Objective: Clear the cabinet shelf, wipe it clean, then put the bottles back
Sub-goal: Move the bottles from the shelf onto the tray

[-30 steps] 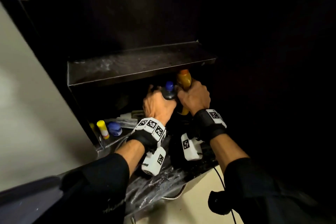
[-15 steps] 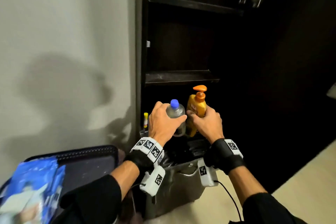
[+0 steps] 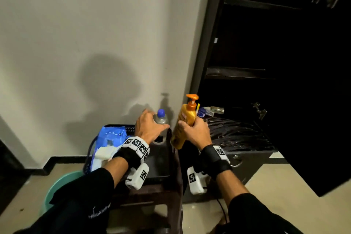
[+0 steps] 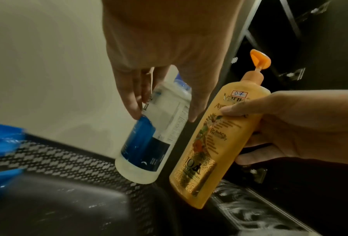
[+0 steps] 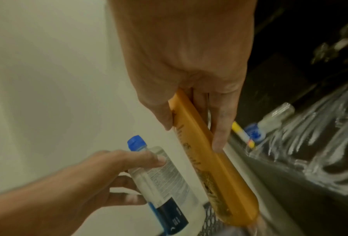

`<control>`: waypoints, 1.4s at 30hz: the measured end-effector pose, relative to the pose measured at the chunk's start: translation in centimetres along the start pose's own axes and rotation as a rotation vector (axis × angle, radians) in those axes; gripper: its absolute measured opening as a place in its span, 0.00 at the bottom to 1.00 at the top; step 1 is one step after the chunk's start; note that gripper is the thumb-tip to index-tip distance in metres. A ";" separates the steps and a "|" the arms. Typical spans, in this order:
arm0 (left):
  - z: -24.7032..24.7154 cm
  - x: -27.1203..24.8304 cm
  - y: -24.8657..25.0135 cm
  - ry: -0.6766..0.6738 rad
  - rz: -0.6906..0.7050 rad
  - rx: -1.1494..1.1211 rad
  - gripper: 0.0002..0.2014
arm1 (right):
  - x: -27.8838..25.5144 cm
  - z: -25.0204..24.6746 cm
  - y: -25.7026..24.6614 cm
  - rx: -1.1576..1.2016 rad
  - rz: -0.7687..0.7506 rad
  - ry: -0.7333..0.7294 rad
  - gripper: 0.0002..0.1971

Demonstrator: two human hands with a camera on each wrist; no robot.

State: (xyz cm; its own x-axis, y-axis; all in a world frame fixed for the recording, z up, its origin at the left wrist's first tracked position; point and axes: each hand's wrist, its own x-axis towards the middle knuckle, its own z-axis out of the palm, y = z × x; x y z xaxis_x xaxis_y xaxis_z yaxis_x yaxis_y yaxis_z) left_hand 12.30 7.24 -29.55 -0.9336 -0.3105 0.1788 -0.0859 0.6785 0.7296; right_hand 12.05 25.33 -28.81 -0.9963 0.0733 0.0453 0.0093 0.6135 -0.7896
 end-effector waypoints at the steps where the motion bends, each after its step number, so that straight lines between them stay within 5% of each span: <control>1: -0.1 0.2 -0.8 -0.003 -0.021 0.017 0.23 | 0.2 1.3 -0.2 -0.006 -0.004 -0.025 0.20; 12: 3.0 4.0 -7.6 -0.046 -0.151 0.116 0.13 | 5.0 8.8 -1.5 0.028 -0.037 -0.065 0.19; 19: 3.8 5.4 -9.2 -0.029 -0.146 0.125 0.24 | 5.6 12.6 1.5 -0.002 -0.013 -0.086 0.19; 29: 4.0 4.5 -11.0 -0.078 -0.147 0.104 0.34 | 5.1 13.9 2.7 0.147 0.029 0.008 0.16; 42: 2.1 1.4 -10.5 -0.097 -0.255 0.049 0.26 | 4.2 14.3 1.6 0.066 0.051 -0.015 0.24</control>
State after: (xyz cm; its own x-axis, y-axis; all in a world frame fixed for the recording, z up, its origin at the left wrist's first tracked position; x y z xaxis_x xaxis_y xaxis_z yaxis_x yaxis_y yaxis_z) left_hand 11.15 1.09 -38.33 -0.9086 -0.4114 -0.0721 -0.3365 0.6187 0.7099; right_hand 6.62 15.41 -38.62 -0.9958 0.0912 -0.0043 0.0545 0.5565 -0.8291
